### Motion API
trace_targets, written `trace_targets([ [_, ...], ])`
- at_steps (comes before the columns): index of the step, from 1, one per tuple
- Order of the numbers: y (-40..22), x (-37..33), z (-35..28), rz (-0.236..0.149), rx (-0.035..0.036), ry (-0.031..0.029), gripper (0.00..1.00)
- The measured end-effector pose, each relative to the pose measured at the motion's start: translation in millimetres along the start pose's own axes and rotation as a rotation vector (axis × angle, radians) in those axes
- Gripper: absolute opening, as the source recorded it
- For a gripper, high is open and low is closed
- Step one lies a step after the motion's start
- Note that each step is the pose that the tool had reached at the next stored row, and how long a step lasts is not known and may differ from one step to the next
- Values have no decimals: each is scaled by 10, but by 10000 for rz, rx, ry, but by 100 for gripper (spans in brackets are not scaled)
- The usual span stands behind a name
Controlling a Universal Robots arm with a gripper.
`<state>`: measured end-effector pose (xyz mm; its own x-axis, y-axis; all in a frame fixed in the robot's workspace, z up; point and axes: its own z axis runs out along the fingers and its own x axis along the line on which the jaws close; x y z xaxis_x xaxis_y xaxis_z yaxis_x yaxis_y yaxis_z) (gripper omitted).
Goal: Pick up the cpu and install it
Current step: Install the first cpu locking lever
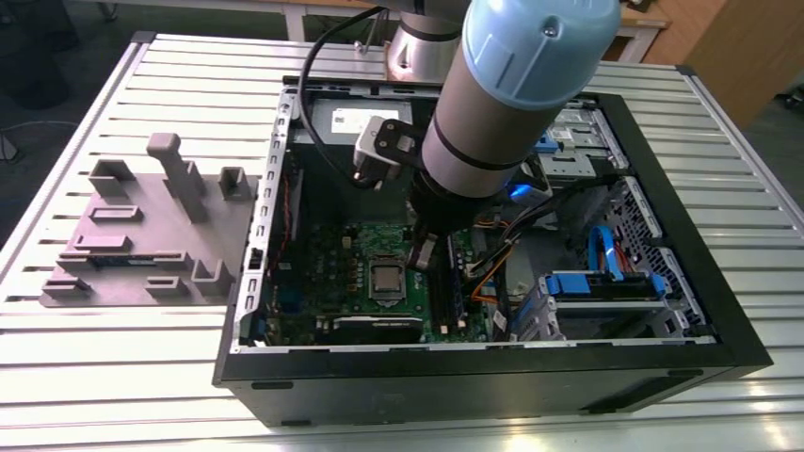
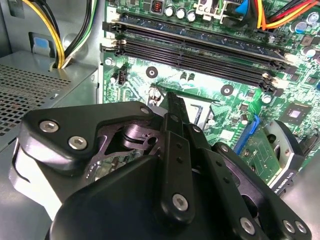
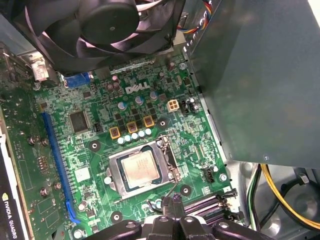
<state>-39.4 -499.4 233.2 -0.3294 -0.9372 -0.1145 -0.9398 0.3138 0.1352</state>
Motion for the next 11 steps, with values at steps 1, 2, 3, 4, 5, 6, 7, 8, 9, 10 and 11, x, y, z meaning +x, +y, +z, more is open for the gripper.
trace_targets([
  [1, 0, 0, 0, -133, -13, 16, 11],
  [2, 0, 1, 0, -262, -21, 33, 11],
  [3, 0, 1, 0, -316, -25, 40, 11],
  [4, 0, 1, 0, -330, -26, 41, 11],
  [5, 0, 1, 0, -331, -27, 41, 11],
  [6, 0, 1, 0, -332, -27, 41, 11],
  [7, 0, 1, 1, -332, -27, 41, 11],
  [8, 0, 1, 1, -333, -27, 41, 11],
  [9, -1, 1, 1, -333, -27, 41, 11],
  [10, 0, 1, 1, -333, -27, 41, 11],
  [11, 0, 1, 0, -333, -27, 41, 11],
])
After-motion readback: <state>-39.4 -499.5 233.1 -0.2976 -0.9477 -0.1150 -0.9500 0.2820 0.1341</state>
